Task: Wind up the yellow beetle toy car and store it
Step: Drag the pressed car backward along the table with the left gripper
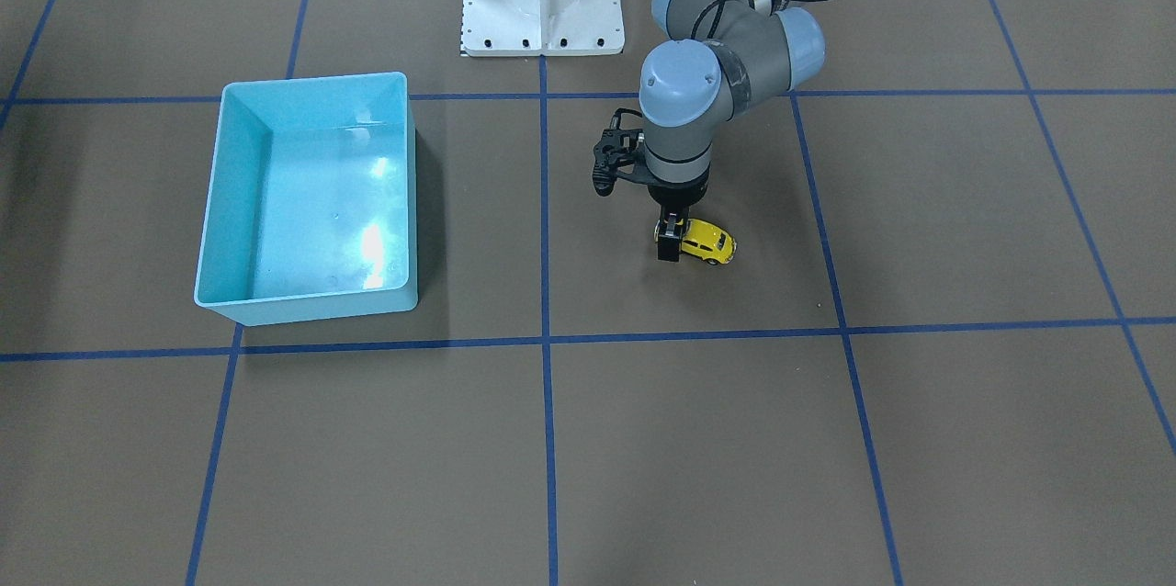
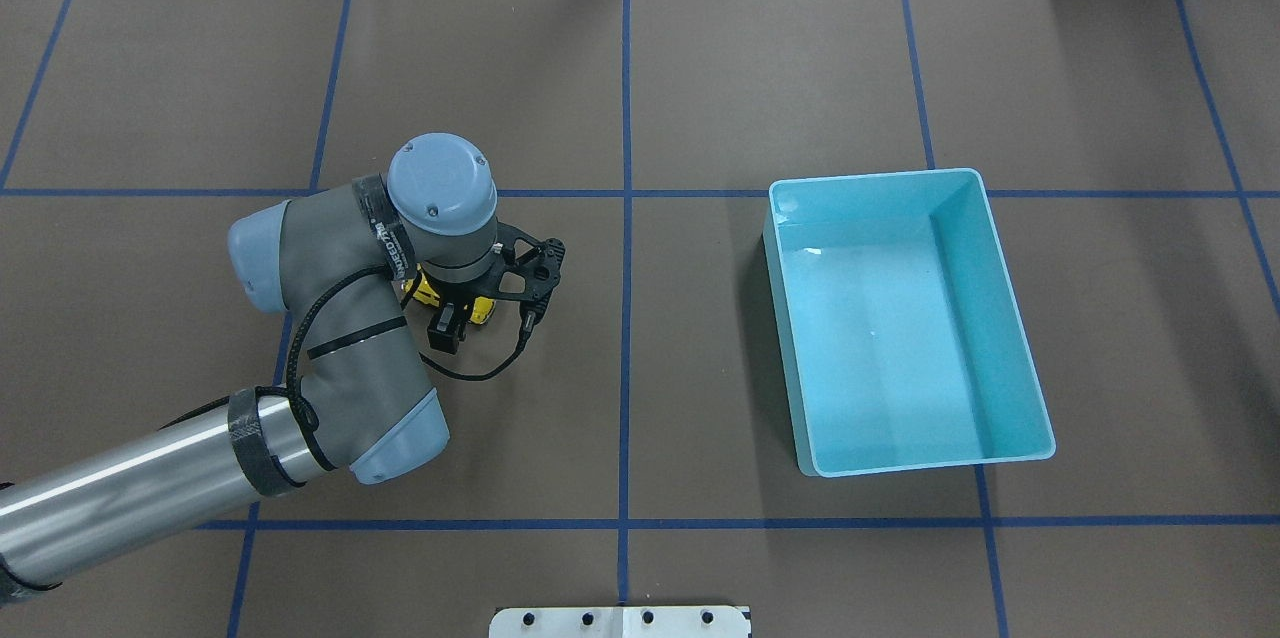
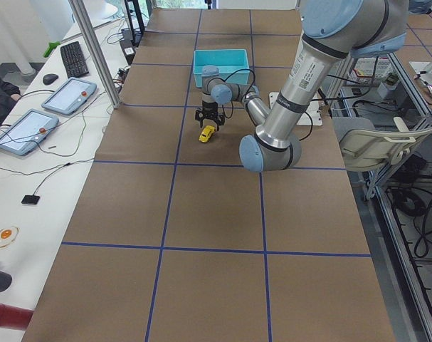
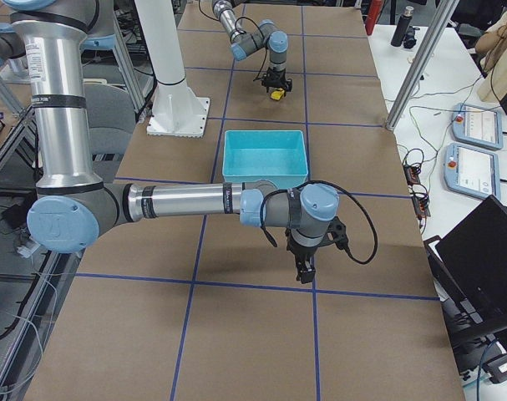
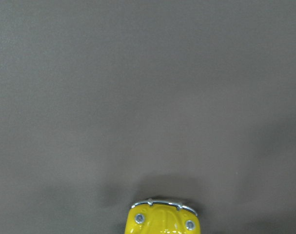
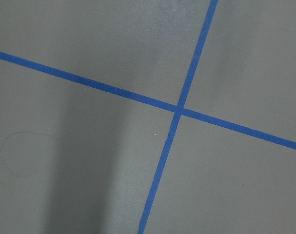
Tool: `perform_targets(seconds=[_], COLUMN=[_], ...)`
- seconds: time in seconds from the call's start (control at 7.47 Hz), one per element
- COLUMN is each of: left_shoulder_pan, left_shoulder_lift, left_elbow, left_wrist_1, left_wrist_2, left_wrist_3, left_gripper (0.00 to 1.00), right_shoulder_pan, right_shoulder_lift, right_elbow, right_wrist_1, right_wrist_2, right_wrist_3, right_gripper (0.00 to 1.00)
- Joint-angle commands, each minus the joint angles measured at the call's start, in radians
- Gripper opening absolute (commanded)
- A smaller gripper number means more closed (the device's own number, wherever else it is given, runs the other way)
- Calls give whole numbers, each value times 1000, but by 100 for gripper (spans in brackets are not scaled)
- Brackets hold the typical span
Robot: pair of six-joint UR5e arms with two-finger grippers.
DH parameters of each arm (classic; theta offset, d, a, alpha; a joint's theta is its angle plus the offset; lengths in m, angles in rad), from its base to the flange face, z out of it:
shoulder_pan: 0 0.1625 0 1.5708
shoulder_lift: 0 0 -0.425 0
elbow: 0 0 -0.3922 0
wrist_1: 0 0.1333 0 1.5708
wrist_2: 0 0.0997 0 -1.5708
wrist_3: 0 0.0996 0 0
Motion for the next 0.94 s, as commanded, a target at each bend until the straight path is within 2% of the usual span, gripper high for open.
perform_targets(seconds=[0.0, 0.13, 0.8], left_shoulder_pan=[-9, -9, -59], left_shoulder_lift=[1, 1, 2], left_elbow=[5, 5, -44], left_wrist_1=[-1, -1, 3], left_wrist_2=[-1, -1, -5], left_wrist_3=[38, 39, 10], left_gripper=[14, 0, 0], right_shoulder_pan=[0, 0, 0], right_shoulder_lift=[0, 0, 0], right_elbow=[-1, -1, -2], right_wrist_1=[0, -2, -2], right_wrist_2=[1, 1, 1], right_wrist_3=[-1, 1, 1], right_gripper=[100, 100, 100])
